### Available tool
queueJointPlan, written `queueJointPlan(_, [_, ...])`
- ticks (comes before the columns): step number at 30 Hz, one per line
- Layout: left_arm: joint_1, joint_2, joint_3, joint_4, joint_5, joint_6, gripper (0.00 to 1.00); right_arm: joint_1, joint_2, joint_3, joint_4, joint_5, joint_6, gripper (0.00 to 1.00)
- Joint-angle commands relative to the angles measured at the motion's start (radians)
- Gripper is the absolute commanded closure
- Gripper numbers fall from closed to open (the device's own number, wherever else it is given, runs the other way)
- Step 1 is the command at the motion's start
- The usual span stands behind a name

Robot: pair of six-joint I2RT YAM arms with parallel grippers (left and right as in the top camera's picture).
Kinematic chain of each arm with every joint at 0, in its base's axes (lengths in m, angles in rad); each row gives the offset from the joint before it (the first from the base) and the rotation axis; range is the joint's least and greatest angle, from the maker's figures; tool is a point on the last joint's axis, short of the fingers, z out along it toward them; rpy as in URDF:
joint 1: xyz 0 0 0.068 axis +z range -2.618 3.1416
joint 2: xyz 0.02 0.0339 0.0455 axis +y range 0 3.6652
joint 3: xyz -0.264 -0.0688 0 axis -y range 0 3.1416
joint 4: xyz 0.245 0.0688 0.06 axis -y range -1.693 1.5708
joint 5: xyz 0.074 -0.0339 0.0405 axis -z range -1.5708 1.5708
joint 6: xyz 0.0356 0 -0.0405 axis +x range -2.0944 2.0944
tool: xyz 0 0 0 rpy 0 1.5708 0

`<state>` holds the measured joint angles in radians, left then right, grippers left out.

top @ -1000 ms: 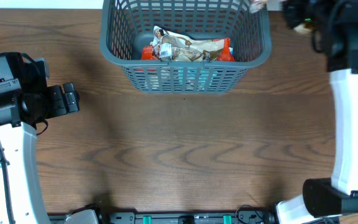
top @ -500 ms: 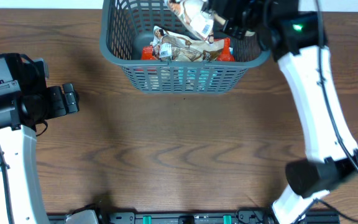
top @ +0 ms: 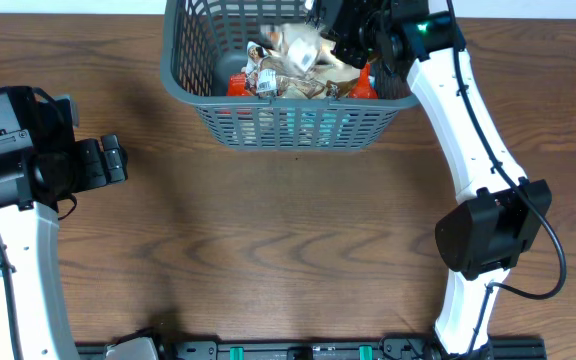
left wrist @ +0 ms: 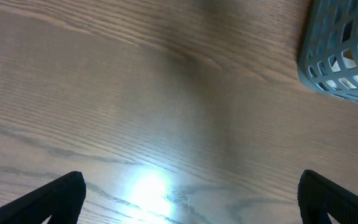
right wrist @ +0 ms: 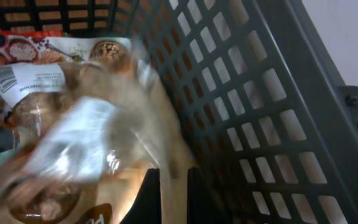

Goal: Pack container

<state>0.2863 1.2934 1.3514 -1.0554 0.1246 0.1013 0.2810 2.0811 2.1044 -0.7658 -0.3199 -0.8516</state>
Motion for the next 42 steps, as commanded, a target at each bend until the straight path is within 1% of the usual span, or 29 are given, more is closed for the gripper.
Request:
queueJointPlan(1, [0.002,-0.017,-0.001,-0.006,-0.001,0.002,0.01,0.005,-0.001,0.02,0.003,-0.016,0.029,0.98])
queueJointPlan(2, [0.002,-0.018,-0.001,-0.006,-0.001,0.002,0.01,0.005,-0.002,0.02,0.005,-0.011,0.029,0.83])
queueJointPlan(3, [0.002,-0.018,-0.001,-0.006,-0.001,0.002,0.01,0.005,-0.002,0.02,0.007,-0.001,0.037,0.58])
queueJointPlan(4, [0.002,-0.02,-0.001,-0.006,-0.001,0.002,0.01,0.005,-0.002,0.02,0.011,0.013,0.05,0.49])
queueJointPlan(6, [0.002,-0.021,-0.001,-0.006,-0.001,0.002,0.03,0.005,-0.002,0.02,0.011,0.034,0.058,0.49])
queueJointPlan(9, [0.002,-0.022,-0.001,-0.006,-0.001,0.002,0.01,0.0,-0.016,0.021,0.014,0.036,0.067,0.48])
queueJointPlan(13, [0.002,-0.022,-0.001,-0.006,-0.001,0.002,0.01,-0.012,-0.064,0.043,0.043,0.072,0.101,0.37])
queueJointPlan(17, [0.002,-0.022,-0.001,-0.005,-0.001,0.002,0.01,-0.055,-0.138,0.09,0.101,0.184,0.263,0.3])
queueJointPlan(19, [0.003,-0.022,-0.001,-0.005,-0.003,0.002,0.01,-0.093,-0.175,0.117,0.091,0.232,0.346,0.3])
queueJointPlan(23, [0.003,-0.022,-0.001,0.004,-0.005,0.002,0.01,-0.221,-0.265,0.143,-0.002,0.371,0.612,0.26])
queueJointPlan(25, [0.002,-0.022,-0.001,0.011,-0.005,0.002,0.01,-0.29,-0.301,0.143,-0.072,0.372,0.701,0.24])
queueJointPlan(27, [0.002,-0.022,0.001,0.032,-0.005,0.009,0.01,-0.373,-0.332,0.143,-0.161,0.368,0.789,0.14])
queueJointPlan(28, [0.002,-0.022,0.001,0.052,-0.004,0.043,0.01,-0.418,-0.343,0.143,-0.209,0.363,0.835,0.07])
queueJointPlan(29, [-0.003,-0.022,0.001,0.072,-0.004,0.077,0.01,-0.451,-0.351,0.143,-0.244,0.342,0.861,0.04])
queueJointPlan(30, [-0.011,-0.022,0.001,0.096,-0.003,0.094,0.01,-0.484,-0.354,0.143,-0.275,0.309,0.864,0.01])
queueJointPlan(32, [-0.037,-0.024,0.001,0.139,-0.003,0.134,0.01,-0.549,-0.355,0.142,-0.345,0.266,0.863,0.01])
queueJointPlan(35, [-0.1,-0.027,0.001,0.156,-0.004,0.175,0.01,-0.598,-0.355,0.131,-0.429,0.27,0.85,0.01])
queueJointPlan(39, [-0.198,-0.051,0.0,0.129,-0.01,0.175,0.01,-0.611,-0.355,0.113,-0.533,0.284,0.836,0.01])
queueJointPlan(42, [-0.263,-0.092,0.0,0.102,-0.051,0.166,0.01,-0.61,-0.36,0.088,-0.573,0.286,0.836,0.01])
